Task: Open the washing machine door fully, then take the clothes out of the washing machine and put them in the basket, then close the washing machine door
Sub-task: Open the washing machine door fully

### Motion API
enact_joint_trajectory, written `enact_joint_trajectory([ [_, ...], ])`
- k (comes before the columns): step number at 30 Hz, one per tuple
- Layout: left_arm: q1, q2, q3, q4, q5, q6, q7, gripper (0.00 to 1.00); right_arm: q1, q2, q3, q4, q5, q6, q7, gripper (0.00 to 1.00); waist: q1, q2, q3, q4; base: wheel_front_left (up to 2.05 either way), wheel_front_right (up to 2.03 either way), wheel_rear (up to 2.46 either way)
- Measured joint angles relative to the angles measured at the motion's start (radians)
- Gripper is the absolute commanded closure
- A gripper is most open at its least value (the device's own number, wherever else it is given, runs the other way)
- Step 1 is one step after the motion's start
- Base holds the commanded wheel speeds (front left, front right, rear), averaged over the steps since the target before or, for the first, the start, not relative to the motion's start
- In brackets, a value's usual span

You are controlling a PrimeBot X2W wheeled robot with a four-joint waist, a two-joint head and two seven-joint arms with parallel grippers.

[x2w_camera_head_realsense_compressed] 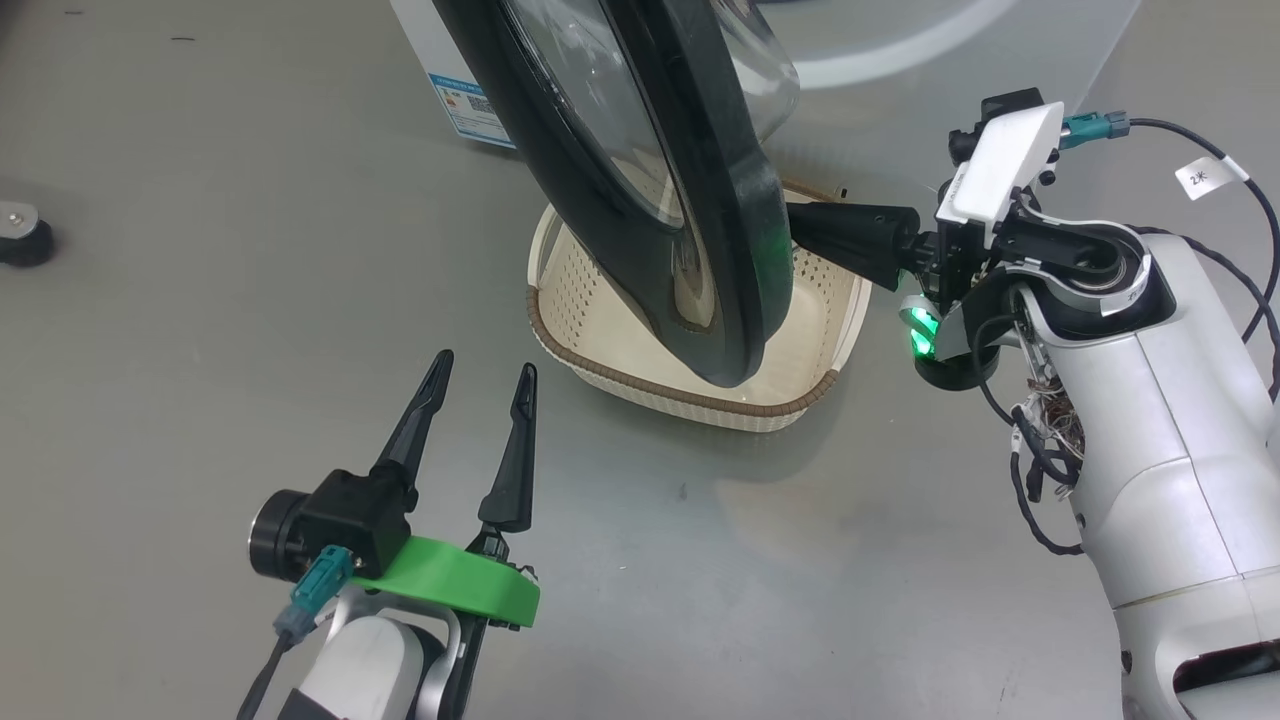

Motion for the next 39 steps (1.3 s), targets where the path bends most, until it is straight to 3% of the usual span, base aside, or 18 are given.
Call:
enact_joint_trajectory([
  [23,0.023,0.0,-0.01,0.002,0.0,0.0,0.0,0.0,0.069,0.002,0.217,-0.118,0.15,-0.018,-0.009,1.0,0.0,0.0,-0.027,0.021,0.0,0.0,0.0],
  [34,0.025,0.0,-0.004,0.002,0.0,0.0,0.0,0.0,0.069,0.002,0.228,-0.133,0.156,-0.019,-0.063,1.0,0.0,0.0,-0.029,0.017,0.0,0.0,0.0],
  [39,0.025,0.0,0.013,0.003,0.0,0.0,0.0,0.0,0.069,-0.002,0.223,-0.122,0.102,-0.005,-0.093,1.0,0.0,0.0,-0.05,0.008,0.0,0.0,0.0],
])
